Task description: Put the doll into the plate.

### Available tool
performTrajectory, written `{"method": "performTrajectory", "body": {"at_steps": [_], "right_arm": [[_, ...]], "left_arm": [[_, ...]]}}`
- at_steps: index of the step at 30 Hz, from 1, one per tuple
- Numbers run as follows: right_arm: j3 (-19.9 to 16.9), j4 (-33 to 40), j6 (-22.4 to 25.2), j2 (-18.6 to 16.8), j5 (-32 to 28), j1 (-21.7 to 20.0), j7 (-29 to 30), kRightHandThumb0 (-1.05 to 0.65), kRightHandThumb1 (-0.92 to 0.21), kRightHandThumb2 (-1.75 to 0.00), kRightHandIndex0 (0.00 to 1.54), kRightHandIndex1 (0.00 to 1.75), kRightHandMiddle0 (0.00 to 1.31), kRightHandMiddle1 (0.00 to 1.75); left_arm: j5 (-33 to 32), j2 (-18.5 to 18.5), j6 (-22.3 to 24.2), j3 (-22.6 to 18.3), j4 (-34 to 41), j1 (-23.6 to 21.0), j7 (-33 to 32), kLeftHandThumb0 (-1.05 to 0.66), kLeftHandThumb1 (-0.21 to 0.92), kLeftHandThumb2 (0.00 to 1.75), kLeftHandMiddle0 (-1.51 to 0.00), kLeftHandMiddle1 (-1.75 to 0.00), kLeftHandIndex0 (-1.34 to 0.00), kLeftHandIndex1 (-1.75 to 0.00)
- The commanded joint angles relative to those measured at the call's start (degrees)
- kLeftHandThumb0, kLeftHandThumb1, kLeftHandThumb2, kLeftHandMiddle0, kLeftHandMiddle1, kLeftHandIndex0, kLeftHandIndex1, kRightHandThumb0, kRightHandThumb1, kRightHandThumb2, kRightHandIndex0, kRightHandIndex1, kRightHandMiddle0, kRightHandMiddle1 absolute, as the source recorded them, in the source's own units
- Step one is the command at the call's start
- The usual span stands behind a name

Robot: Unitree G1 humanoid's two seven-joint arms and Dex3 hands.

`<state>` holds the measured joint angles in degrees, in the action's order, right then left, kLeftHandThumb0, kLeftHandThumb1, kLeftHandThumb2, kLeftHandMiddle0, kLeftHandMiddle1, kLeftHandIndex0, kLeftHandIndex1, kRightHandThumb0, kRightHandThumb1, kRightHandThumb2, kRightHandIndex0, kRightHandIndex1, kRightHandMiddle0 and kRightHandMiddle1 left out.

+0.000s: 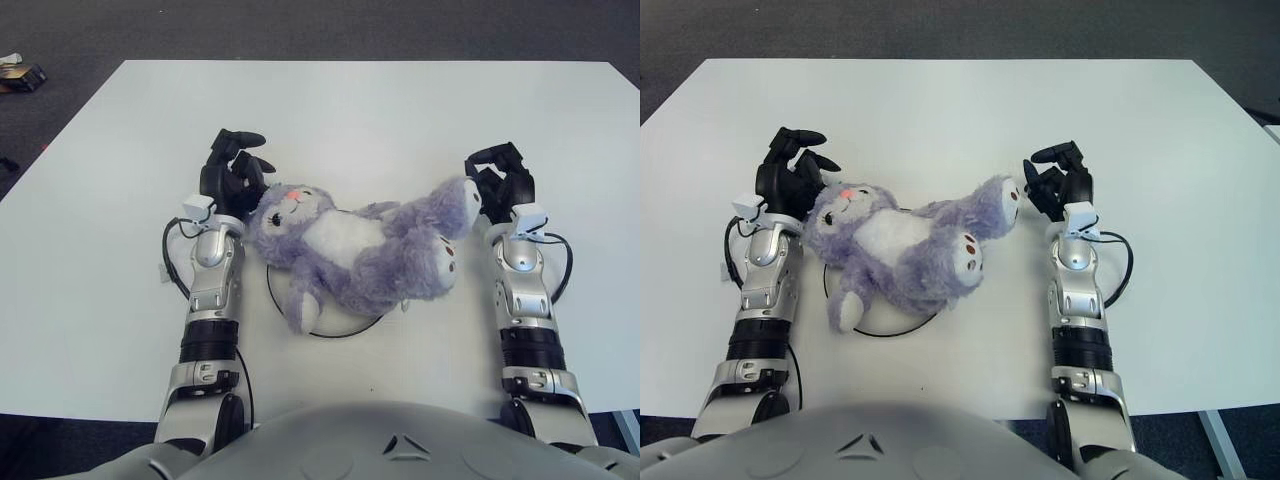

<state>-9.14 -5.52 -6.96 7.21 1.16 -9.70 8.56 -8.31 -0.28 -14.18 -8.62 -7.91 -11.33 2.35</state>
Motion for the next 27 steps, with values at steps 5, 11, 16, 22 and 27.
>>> {"method": "performTrajectory", "body": {"at_steps": [5, 11, 16, 22, 27], "right_arm": [[-0.6, 2.1, 0.5, -1.1, 0.0, 1.1, 0.9, -0.36, -0.92, -0.31, 0.74, 1.64, 0.42, 1.52], [-0.6, 2.5, 0.7, -1.3, 0.1, 1.2, 0.9, -0.36, -0.92, -0.31, 0.75, 1.64, 0.43, 1.52], [-0.7, 3.3, 1.3, -1.5, 0.2, 1.3, 1.0, -0.36, -0.92, -0.31, 0.75, 1.64, 0.43, 1.52], [-0.7, 3.6, 1.7, -1.6, 0.2, 1.4, 1.0, -0.36, -0.92, -0.30, 0.75, 1.64, 0.43, 1.51], [-0.7, 3.7, 1.8, -1.6, 0.3, 1.4, 1.0, -0.36, -0.92, -0.30, 0.75, 1.64, 0.43, 1.51]], "left_arm": [[1.8, 1.4, 3.3, 1.3, -4.7, 0.6, 0.5, -0.01, 0.47, 1.15, -0.53, -1.75, -0.27, -1.72], [1.7, 1.6, 3.7, 1.6, -4.7, 0.6, 0.5, -0.01, 0.46, 1.17, -0.54, -1.75, -0.26, -1.74], [1.8, 1.7, 6.6, 2.1, -3.7, 0.4, -0.1, -0.01, 0.45, 1.18, -0.54, -1.75, -0.27, -1.75], [2.1, 1.7, 8.2, 2.3, -3.1, 0.3, -0.5, -0.01, 0.45, 1.17, -0.53, -1.74, -0.27, -1.75], [2.1, 1.7, 8.5, 2.3, -2.9, 0.3, -0.6, -0.01, 0.46, 1.17, -0.53, -1.74, -0.27, -1.75]]}}
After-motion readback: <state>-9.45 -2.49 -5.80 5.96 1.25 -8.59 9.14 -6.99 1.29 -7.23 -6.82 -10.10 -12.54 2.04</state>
